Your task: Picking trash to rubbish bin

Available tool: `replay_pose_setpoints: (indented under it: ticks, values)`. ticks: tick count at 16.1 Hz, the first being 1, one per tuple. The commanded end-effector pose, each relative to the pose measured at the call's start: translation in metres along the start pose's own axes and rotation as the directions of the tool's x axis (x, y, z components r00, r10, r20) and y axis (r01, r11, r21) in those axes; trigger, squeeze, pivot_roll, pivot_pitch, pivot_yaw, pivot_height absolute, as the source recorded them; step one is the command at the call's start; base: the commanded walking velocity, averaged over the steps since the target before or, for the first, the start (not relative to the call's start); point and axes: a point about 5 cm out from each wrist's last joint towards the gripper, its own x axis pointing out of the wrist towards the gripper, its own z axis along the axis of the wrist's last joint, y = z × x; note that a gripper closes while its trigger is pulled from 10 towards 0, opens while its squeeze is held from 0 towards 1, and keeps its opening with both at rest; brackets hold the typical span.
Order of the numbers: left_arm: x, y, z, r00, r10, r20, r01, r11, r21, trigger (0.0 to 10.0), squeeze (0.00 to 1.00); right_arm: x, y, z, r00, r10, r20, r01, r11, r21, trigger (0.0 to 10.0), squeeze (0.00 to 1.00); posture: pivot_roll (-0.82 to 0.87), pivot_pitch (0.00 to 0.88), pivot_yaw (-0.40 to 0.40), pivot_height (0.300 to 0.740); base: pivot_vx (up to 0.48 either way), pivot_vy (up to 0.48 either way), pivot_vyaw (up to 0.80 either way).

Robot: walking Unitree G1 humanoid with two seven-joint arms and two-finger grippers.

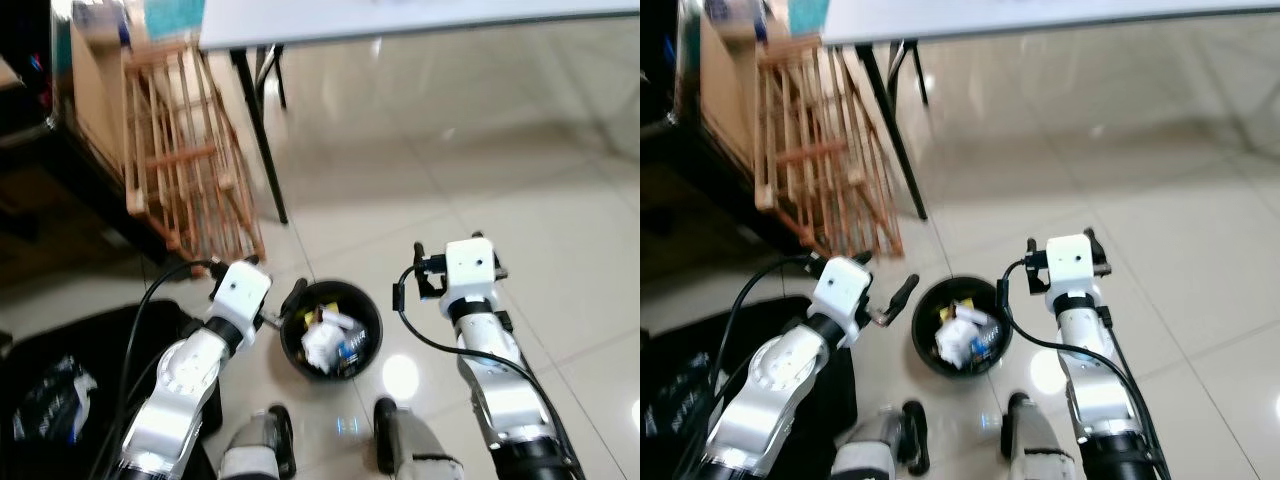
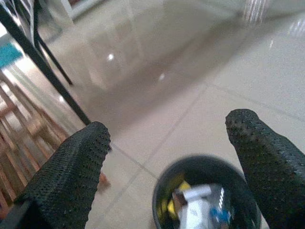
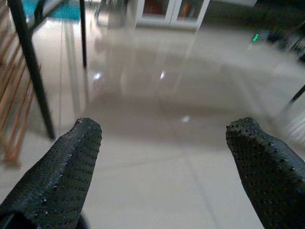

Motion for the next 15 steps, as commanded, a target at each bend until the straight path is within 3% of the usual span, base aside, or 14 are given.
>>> replay_pose_setpoints:
  ticks: [1, 3, 5, 10, 12, 13, 15]
  values:
    - [-0.001, 0.001, -0.009, 0.999, 0.005, -0.037, -0.006, 1.0, -0.016, 10.0, 0.0, -0.005, -0.004, 0.0, 1.0, -0.011, -0.007, 0.011, 1.0, -0.017, 10.0, 1.0, 0.03, 0.133, 0.096, 0.74, 0.0, 0.0, 0.0]
    - [0.009, 0.002, -0.003, 0.999, 0.036, 0.001, -0.035, 0.999, -0.031, 10.0, 0.0, -0.015, -0.018, 0.007, 0.999, -0.038, 0.014, 0.039, 0.998, -0.057, 10.0, 1.0, 0.0, 0.096, 0.107, 0.74, 0.0, 0.0, 0.0]
    - [0.01, 0.003, -0.001, 0.999, 0.048, 0.011, -0.048, 0.998, -0.035, 10.0, 0.0, -0.019, -0.019, 0.01, 0.999, -0.041, 0.024, 0.042, 0.997, -0.067, 10.0, 1.0, -0.01, 0.094, 0.107, 0.74, 0.0, 0.0, 0.0]
    - [0.021, 0.004, 0.007, 0.992, 0.114, 0.06, -0.112, 0.993, -0.045, 10.0, 0.0, -0.034, -0.004, 0.04, 0.994, -0.008, 0.106, 0.016, 0.997, -0.071, 10.0, 1.0, -0.04, 0.051, 0.099, 0.74, 0.0, 0.0, 0.0]
    - [0.028, 0.002, 0.009, 0.989, 0.129, 0.071, -0.125, 0.99, -0.061, 10.0, 0.0, -0.03, -0.007, 0.039, 0.996, -0.019, 0.088, 0.024, 0.998, -0.053, 10.0, 0.87, -0.06, 0.029, 0.077, 0.74, 0.0, 0.0, 0.0]
    - [0.031, 0.0, 0.01, 0.988, 0.131, 0.078, -0.126, 0.989, -0.075, 10.0, 0.0, -0.028, -0.009, 0.039, 0.997, -0.035, 0.074, 0.038, 0.998, -0.04, 10.0, 0.69, -0.07, 0.024, 0.066, 0.74, 0.0, 0.0, 0.0]
    - [0.034, -0.003, 0.012, 0.988, 0.122, 0.089, -0.115, 0.99, -0.082, 10.0, 0.0, -0.027, -0.012, 0.04, 0.996, -0.064, 0.055, 0.066, 0.997, -0.028, 10.0, 0.64, -0.08, 0.024, 0.057, 0.74, 0.0, 0.0, 0.0]
